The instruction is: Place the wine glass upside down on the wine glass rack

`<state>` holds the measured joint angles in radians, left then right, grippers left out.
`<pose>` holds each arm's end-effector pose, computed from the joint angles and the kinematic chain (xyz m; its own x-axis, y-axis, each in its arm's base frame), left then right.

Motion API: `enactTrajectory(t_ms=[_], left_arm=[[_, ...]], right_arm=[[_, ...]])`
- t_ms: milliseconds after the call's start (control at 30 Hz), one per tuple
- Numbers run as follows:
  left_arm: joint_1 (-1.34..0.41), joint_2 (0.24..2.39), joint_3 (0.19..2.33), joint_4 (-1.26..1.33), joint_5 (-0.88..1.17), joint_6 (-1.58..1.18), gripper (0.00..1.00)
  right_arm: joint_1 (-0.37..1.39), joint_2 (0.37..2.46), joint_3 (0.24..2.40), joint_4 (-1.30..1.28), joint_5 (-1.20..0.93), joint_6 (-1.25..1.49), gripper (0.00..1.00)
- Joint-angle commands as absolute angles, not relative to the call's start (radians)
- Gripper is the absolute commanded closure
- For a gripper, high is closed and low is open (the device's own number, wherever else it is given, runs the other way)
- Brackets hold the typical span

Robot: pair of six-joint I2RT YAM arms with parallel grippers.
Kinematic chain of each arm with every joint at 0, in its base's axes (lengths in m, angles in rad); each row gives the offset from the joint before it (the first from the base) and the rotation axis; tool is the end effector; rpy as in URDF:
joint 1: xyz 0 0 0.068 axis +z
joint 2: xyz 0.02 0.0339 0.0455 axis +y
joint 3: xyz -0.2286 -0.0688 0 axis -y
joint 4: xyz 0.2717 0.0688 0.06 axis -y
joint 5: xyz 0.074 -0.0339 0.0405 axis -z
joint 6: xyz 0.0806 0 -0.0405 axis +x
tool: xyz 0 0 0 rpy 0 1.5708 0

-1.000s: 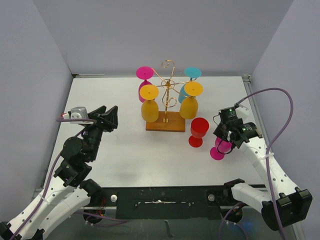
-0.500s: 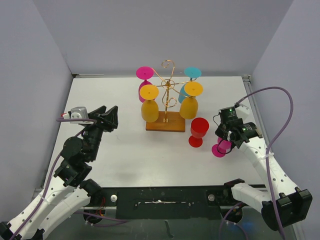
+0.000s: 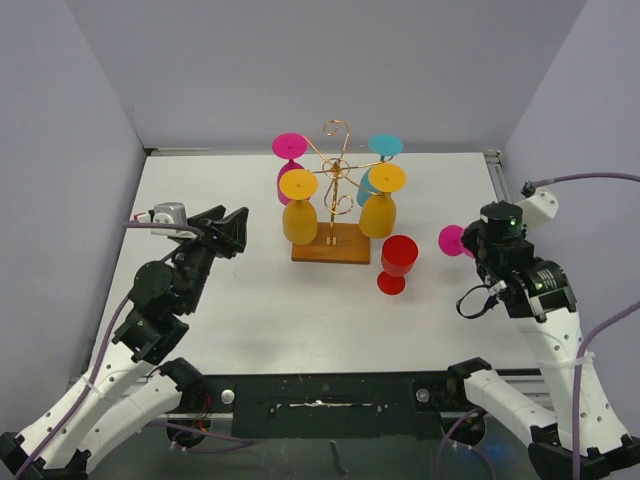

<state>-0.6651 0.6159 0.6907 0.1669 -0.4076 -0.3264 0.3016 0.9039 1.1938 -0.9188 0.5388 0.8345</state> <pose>0.2114 -0.1252 0.3611 0.0938 -0.4477 -0.8892 0.3102 0.8619 -0.4012 0.2392 0.0311 0.3441 -0.2726 0.5813 -0.7667 0.5111 0.7626 0.3965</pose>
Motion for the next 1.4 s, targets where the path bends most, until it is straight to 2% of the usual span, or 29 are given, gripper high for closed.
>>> enactTrajectory(t_ms=[0,267,600,800,1033,1367], left_arm=[[-0.664,0.636,0.786,0.197,-0.312,-0.370,0.46],[-0.664,0.697,0.889,0.183,-0.160,-0.444,0.36],[-0.665,0.799,1.004,0.283,0.000,-0.673,0.36],[-0.665,0.855,1.040,0.372,-0.005,-0.863,0.36],[-0.664,0.909,1.086,0.379,-0.065,-0.922,0.35],[-0.664,1.000,1.118,0.420,-0.059,-1.010,0.35]], right_arm=[[0.300,0.844,1.264,-0.774,0.642,0.792,1.00],[0.299,0.751,1.266,-0.431,0.524,0.711,1.00],[0.300,0.758,1.261,-0.085,0.300,0.660,1.00],[0.300,0.829,1.278,0.097,0.132,0.665,1.00],[0.316,0.930,1.299,0.263,0.006,0.706,1.00],[0.657,1.062,1.301,0.436,0.087,0.568,1.00]])
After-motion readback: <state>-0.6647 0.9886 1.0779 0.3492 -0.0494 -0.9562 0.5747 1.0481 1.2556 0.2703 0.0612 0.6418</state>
